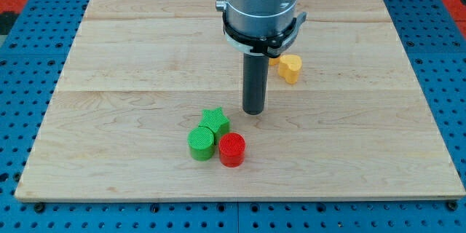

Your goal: Push the red star towards the left side of the board

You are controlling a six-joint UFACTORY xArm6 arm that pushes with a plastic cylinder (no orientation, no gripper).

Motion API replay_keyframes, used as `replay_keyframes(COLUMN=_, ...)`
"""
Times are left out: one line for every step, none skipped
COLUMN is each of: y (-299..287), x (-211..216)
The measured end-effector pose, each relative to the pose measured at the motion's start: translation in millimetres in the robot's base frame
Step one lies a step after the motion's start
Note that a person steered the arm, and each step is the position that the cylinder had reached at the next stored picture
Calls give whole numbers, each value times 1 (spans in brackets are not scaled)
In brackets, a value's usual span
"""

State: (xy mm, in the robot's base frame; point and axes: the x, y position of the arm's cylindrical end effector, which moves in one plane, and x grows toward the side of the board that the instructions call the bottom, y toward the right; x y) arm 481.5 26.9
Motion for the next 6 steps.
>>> replay_keyframes(y=0, x=0)
replay_keyframes(y=36, x=-3)
replay_keyframes(y=99, x=-13)
replay_keyframes(y=125, x=-53)
replay_keyframes(y=105, x=-105)
replay_keyframes(y=45, x=-146)
